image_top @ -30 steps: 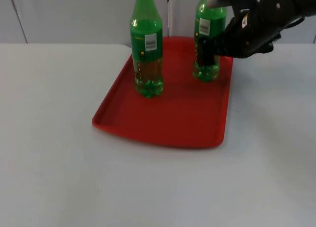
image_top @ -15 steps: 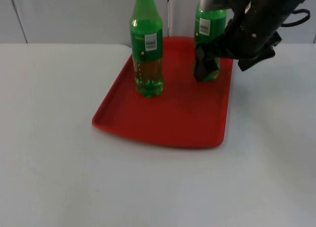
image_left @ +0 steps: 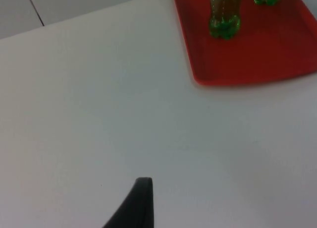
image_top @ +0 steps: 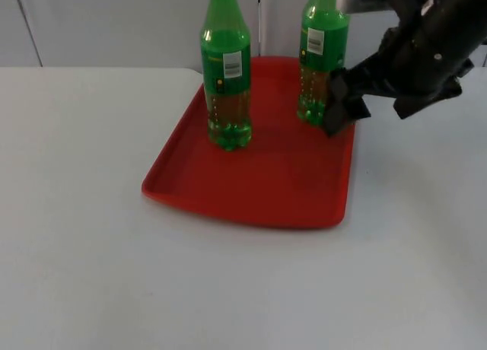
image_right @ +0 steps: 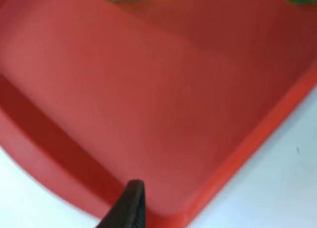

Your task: Place the bottle upright on the tray.

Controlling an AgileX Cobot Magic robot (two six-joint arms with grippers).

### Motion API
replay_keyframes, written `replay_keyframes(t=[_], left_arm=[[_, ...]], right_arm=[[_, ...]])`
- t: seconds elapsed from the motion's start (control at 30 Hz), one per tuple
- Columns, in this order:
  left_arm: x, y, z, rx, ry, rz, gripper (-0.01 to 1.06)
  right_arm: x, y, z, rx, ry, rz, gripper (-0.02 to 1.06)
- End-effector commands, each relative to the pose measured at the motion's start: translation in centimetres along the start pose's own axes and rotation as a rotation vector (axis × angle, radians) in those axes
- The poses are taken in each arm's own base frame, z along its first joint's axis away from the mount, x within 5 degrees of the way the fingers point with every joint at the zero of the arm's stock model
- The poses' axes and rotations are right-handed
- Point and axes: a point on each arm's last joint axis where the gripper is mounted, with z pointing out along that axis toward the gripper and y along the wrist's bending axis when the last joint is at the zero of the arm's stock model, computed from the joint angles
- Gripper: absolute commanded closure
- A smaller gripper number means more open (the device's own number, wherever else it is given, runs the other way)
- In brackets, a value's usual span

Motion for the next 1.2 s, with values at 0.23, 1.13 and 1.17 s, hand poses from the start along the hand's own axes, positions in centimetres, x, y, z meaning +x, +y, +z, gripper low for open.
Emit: replay_keyframes(t=[0.23, 1.13, 1.17], left_arm=[[-0.1, -0.2, 0.1, 0.016, -0.018, -0.009, 0.00], [-0.7, -0.2, 0.3, 0.023, -0.094, -0.057, 0.00], [-0.7, -0.2, 0.3, 0.026, -0.094, -0.071, 0.00]], right_arm=[[5.0, 0.7, -4.1, 0.021, -0.052, -0.034, -0.01], [9.9, 2.4, -18.5, 0.044, -0.385, -0.134, -0.01], [10.3, 2.5, -19.2, 0.046, -0.410, -0.136, -0.01]])
